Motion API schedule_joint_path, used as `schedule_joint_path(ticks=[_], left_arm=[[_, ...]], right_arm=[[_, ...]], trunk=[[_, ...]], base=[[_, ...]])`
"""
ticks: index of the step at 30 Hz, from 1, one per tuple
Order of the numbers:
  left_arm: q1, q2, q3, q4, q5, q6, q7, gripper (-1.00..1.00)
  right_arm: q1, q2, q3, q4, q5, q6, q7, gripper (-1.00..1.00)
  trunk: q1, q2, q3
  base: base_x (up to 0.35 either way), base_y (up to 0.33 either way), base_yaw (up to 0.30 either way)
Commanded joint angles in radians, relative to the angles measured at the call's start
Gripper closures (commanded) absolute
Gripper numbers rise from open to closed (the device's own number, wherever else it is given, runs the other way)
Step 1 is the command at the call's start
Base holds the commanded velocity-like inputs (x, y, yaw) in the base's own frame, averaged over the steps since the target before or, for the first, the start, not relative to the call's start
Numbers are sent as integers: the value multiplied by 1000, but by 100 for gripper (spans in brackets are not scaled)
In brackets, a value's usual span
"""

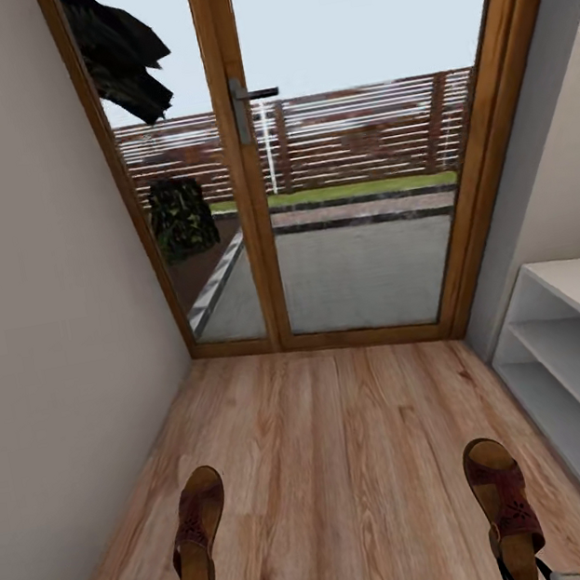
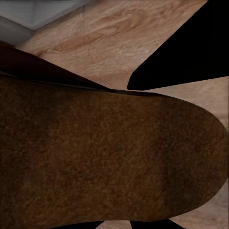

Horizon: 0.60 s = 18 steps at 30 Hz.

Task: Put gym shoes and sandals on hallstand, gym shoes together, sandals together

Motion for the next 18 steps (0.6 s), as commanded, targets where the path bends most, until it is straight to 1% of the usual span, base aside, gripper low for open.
schedule_joint_path(ticks=[1,9,18], left_arm=[[0,0,-2,0,-1,-2,3,100],[0,0,-3,0,1,-2,3,100],[0,-3,-5,0,-4,-1,3,100]], right_arm=[[0,2,-6,-2,6,-1,7,100],[0,2,-6,-1,7,-1,8,100],[0,2,-6,0,7,-1,8,100]], trunk=[[1,0,0],[1,0,5],[1,0,11]], base=[[329,133,-231],[322,150,-235],[287,223,-237]])
